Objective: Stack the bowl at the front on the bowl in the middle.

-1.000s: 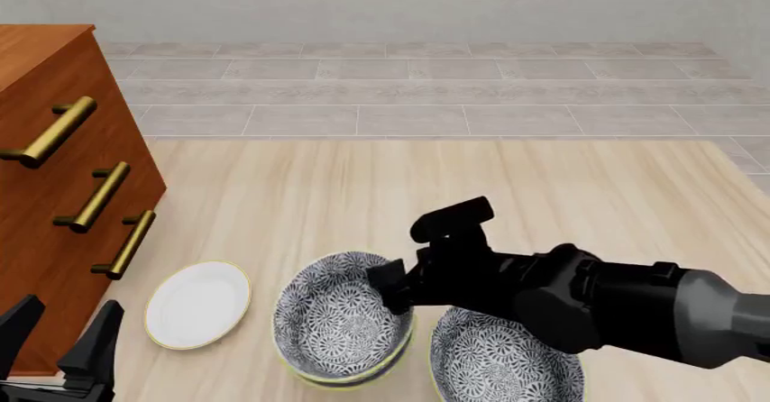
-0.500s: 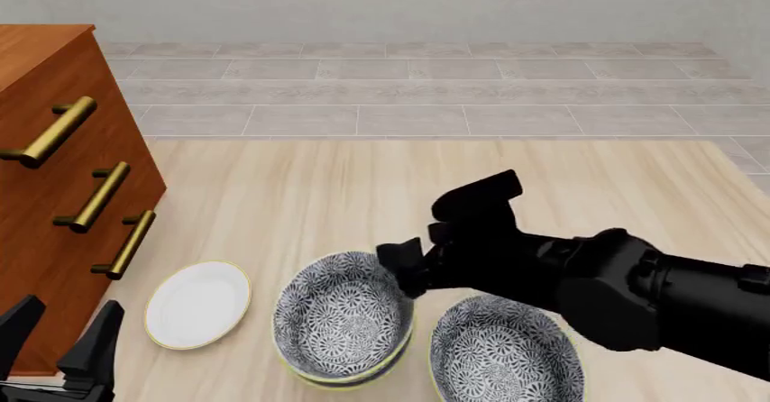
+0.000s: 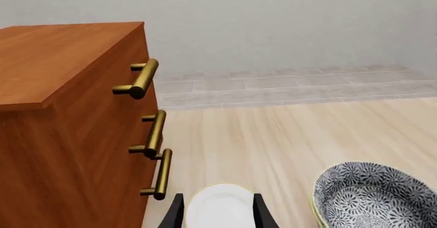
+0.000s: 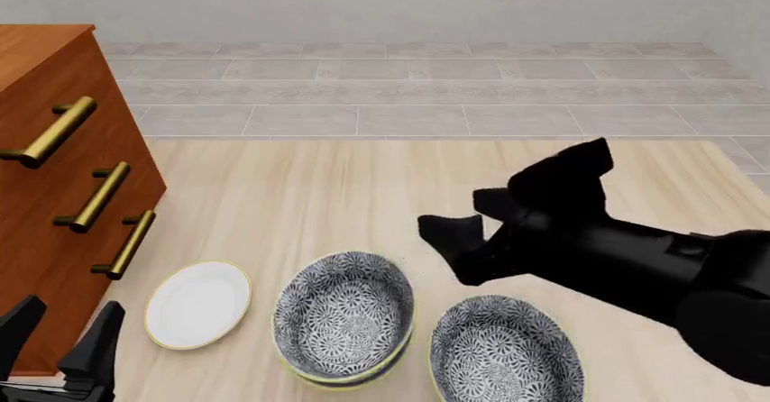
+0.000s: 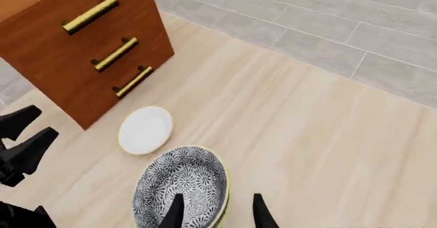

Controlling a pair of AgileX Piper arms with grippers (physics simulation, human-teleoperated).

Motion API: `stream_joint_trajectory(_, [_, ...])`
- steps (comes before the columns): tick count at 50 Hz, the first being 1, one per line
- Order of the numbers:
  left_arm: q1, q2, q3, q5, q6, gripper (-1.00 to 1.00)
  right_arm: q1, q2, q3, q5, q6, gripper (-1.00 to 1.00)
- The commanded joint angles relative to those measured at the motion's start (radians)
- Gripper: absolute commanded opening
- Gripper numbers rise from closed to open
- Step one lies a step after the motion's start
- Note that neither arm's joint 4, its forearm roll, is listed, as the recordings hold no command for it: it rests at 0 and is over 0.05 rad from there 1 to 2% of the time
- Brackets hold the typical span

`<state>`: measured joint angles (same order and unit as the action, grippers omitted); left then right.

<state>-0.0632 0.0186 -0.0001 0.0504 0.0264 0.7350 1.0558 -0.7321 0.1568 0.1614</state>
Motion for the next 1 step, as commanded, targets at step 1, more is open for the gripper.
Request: stream_joint_trajectory(1, [-0.001,0.002,0.000,-0.001,0.002,1.00,-0.029,-0.159,0.031,0.049,-0.035,1.00])
